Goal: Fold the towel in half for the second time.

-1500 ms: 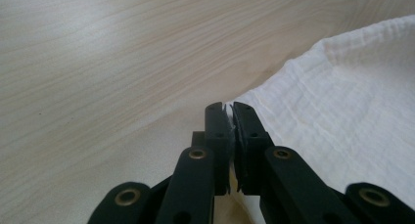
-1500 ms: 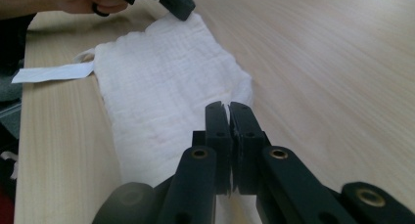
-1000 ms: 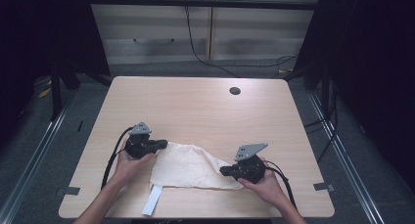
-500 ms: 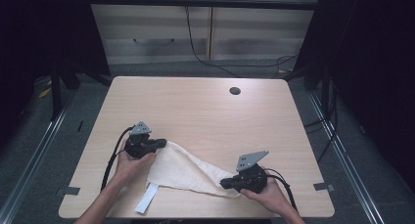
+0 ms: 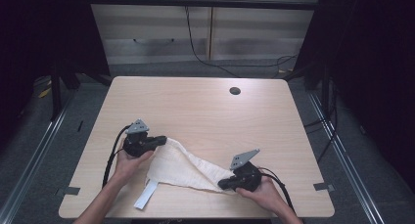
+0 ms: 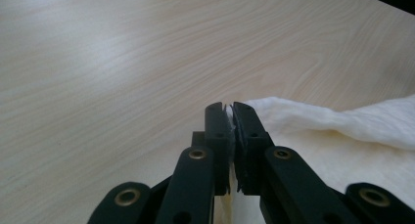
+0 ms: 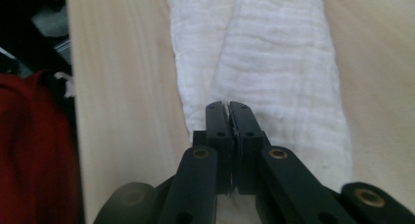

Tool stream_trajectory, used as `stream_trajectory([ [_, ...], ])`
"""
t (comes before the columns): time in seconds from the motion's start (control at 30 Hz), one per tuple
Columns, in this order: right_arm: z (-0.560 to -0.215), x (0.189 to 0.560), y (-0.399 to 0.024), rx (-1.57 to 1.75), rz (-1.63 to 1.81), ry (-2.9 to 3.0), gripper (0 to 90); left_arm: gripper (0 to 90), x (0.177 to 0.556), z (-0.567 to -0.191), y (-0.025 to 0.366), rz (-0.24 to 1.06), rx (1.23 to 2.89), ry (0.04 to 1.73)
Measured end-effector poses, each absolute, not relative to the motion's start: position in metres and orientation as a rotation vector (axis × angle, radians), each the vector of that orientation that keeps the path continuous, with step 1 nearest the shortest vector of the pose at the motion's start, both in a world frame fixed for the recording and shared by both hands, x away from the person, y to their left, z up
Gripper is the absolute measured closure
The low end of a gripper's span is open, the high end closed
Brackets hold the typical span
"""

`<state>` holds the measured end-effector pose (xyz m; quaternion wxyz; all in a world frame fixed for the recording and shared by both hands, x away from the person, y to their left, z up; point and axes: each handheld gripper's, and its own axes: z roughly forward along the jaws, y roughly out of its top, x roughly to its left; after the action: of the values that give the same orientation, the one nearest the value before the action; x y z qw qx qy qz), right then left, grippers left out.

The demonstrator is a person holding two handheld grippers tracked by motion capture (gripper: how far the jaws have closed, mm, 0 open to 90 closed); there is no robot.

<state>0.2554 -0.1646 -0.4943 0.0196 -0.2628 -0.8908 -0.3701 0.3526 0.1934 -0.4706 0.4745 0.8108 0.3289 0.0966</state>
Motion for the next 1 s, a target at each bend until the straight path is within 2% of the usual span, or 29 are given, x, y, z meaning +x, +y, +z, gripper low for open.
stream_trajectory([
  [0.5,-0.495,0.309,-0.18,-1.098,-1.164,-2.831,88.7,86.1,0.346,-0.436,0.171,0.28,1.966,0.66],
  [0.6,-0.495,0.31,-0.182,-1.122,-1.166,-2.847,88.8,86.1,0.335,-0.439,0.172,0.308,2.014,0.632],
  [0.73,-0.495,0.308,-0.181,-1.125,-1.16,-2.877,88.8,86.1,0.321,-0.455,0.18,0.275,2.061,0.619],
  [1.0,-0.496,0.307,-0.181,-1.134,-1.181,-2.863,88.8,86.1,0.316,-0.474,0.189,0.297,2.178,0.639],
])
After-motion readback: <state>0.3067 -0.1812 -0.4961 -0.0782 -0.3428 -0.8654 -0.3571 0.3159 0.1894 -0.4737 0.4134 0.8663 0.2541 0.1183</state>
